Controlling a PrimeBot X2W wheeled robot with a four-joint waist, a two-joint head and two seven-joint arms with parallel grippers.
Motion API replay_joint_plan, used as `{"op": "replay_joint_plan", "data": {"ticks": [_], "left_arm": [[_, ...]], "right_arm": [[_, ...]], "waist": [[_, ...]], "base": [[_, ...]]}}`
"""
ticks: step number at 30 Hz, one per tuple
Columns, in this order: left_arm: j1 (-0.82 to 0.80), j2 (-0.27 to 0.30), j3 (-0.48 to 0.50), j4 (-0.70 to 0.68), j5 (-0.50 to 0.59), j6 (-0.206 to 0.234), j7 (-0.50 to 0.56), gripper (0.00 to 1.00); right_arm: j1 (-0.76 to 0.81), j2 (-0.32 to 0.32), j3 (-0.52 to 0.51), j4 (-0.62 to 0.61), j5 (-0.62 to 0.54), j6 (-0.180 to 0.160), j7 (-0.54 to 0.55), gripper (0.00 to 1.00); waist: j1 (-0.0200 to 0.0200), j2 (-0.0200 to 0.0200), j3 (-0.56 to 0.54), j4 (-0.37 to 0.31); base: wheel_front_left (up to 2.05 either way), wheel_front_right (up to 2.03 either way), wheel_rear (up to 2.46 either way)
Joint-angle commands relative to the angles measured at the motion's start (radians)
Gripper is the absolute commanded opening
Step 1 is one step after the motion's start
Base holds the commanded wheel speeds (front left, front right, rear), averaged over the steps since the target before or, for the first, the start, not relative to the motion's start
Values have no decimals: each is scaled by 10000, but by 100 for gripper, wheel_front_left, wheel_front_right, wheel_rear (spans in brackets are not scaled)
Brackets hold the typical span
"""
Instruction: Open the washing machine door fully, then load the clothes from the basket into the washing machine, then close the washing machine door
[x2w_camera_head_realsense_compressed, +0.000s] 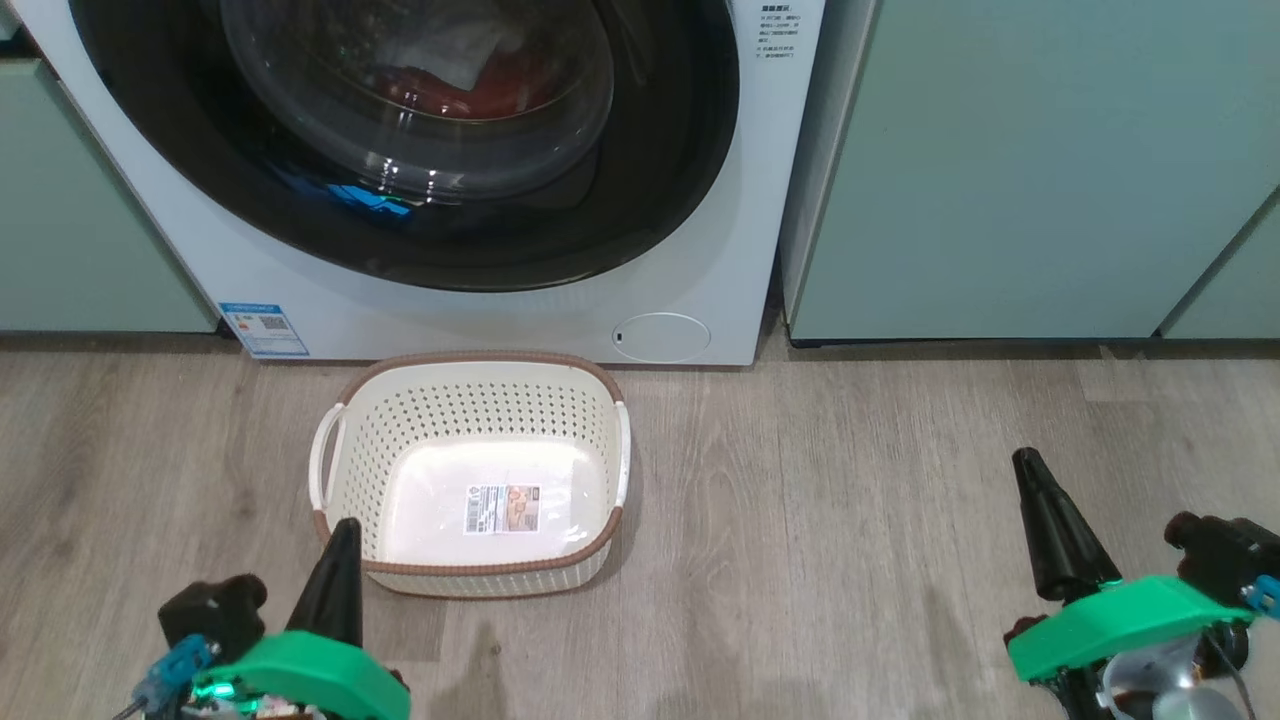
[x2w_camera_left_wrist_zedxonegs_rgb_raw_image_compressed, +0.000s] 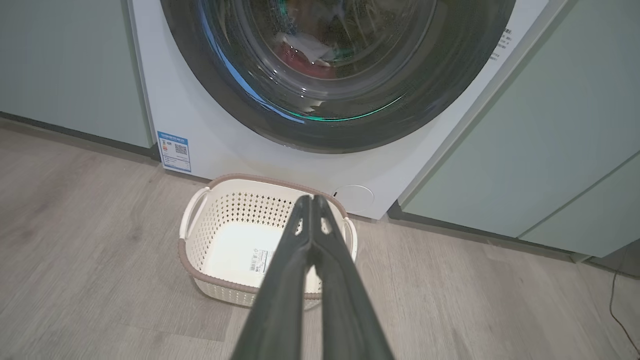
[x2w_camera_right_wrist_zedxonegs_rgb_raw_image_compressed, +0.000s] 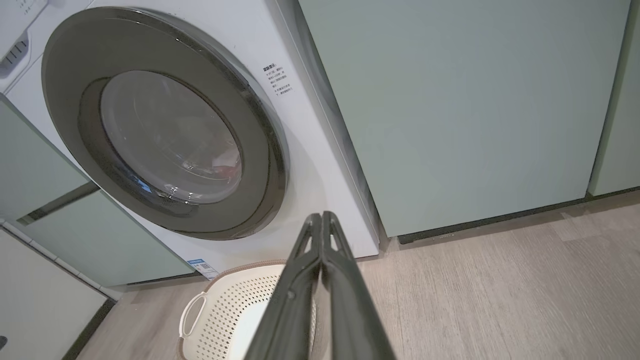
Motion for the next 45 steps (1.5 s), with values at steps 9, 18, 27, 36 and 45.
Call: {"op": "replay_joint_plan", "data": {"ticks": [9, 18, 27, 36, 45], "left_arm": [[-615, -6, 336, -125, -1207, -179, 262, 0], [-751, -53, 504, 2, -2223, -306, 474, 0], [-887, -100, 674, 130, -3242, -435, 688, 0], [-1009, -144, 827, 243, -4147, -548, 879, 0], [-1161, -198, 1018, 386, -5277, -691, 1119, 0]], "right_arm": [[-598, -160, 37, -88, 1251, 1, 152, 0], [-727, -187, 33, 106, 2262, 1, 245, 0], [-856, -208, 22, 301, 3269, 0, 345, 0], [-972, -222, 5, 476, 4159, 0, 439, 0], [-1117, -235, -22, 694, 5266, 0, 562, 0]], "waist": [[0, 0, -24, -13], [0, 0, -46, -26], [0, 0, -68, -39], [0, 0, -87, -50], [0, 0, -112, -64]], "base": [[0, 0, 0], [0, 0, 0], [0, 0, 0], [0, 0, 0], [0, 0, 0]]}}
